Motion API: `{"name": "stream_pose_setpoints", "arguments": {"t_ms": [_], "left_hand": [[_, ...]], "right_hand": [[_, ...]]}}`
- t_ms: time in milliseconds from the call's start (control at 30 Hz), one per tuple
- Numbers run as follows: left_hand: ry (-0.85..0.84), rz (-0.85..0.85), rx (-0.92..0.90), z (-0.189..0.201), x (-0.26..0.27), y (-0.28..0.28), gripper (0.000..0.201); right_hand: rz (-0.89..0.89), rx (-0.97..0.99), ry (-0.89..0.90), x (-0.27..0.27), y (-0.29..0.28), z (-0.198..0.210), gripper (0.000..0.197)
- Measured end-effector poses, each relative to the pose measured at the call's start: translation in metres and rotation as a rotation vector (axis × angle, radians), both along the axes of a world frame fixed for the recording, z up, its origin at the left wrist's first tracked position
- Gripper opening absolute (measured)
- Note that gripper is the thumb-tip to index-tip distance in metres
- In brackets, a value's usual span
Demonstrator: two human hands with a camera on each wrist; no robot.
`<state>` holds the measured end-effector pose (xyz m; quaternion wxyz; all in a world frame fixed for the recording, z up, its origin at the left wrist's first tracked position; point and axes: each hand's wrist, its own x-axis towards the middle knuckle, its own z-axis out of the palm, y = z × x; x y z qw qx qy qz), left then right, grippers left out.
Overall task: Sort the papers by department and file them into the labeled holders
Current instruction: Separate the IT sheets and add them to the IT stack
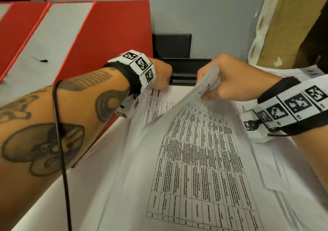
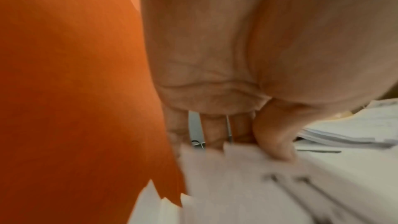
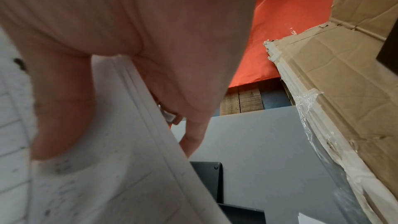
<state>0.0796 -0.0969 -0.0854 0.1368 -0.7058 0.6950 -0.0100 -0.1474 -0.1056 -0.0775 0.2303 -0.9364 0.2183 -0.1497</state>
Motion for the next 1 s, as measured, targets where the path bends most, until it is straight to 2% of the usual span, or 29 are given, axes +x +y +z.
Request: {"name": "stream_pose_setpoints", "arguments": {"t_ms": [67, 133, 167, 233, 333, 433, 567, 667, 700, 767, 800, 833, 933, 967, 1000], "left_hand": [[0.127, 0.005, -0.061, 0.011, 0.001, -0.001, 0.029], [0.238, 0.018, -0.013, 0.025, 0.005, 0.000, 0.041], [0.248, 0.012, 0.029, 0.030, 0.007, 0.001, 0.038], [0.220, 0.000, 0.053, 0.035, 0.012, 0.002, 0.026], [0.183, -0.010, -0.045, 0.036, 0.014, 0.005, 0.011], [0.162, -0.046, -0.138, 0.035, 0.013, 0.006, 0.017], [0.141, 0.000, -0.223, 0.045, 0.002, 0.012, 0.022], [0.099, -0.021, -0.305, 0.054, -0.007, 0.016, 0.015], [0.108, -0.066, -0.314, 0.057, -0.008, 0.016, 0.010], [0.159, -0.163, -0.245, 0.063, -0.013, 0.019, 0.014], [0.222, -0.210, -0.186, 0.067, -0.015, 0.022, 0.015], [0.335, -0.237, -0.110, 0.070, -0.018, 0.025, 0.012], [0.815, -0.234, 0.140, 0.069, -0.023, 0.033, 0.014], [0.942, -0.193, 0.171, 0.065, -0.021, 0.031, 0.016], [1.004, -0.147, 0.170, 0.060, -0.018, 0.028, 0.018]], "right_hand": [[-0.044, -0.015, -0.005, 0.000, 0.000, 0.000, 0.037], [-0.087, -0.043, -0.007, -0.001, 0.002, 0.001, 0.033], [-0.113, -0.049, -0.007, -0.001, 0.002, 0.001, 0.031], [-0.150, -0.038, 0.004, -0.001, 0.004, 0.002, 0.026], [-0.113, -0.029, 0.007, 0.000, 0.006, 0.002, 0.025], [-0.097, 0.025, 0.010, -0.001, 0.003, 0.000, 0.025], [-0.071, -0.013, 0.040, 0.001, -0.002, -0.003, 0.019], [-0.130, -0.062, 0.009, 0.002, -0.001, -0.002, 0.032], [-0.161, -0.098, -0.021, 0.002, -0.001, -0.001, 0.040], [-0.227, -0.128, -0.079, 0.003, -0.001, 0.000, 0.064], [-0.255, -0.123, -0.085, 0.003, 0.000, 0.001, 0.074], [-0.274, -0.121, -0.073, 0.003, 0.000, 0.001, 0.074], [-0.274, -0.142, -0.014, 0.000, -0.003, 0.000, 0.028], [-0.249, -0.123, -0.019, -0.001, -0.003, 0.000, 0.024], [-0.214, -0.095, -0.034, -0.002, -0.004, 0.000, 0.029]]}}
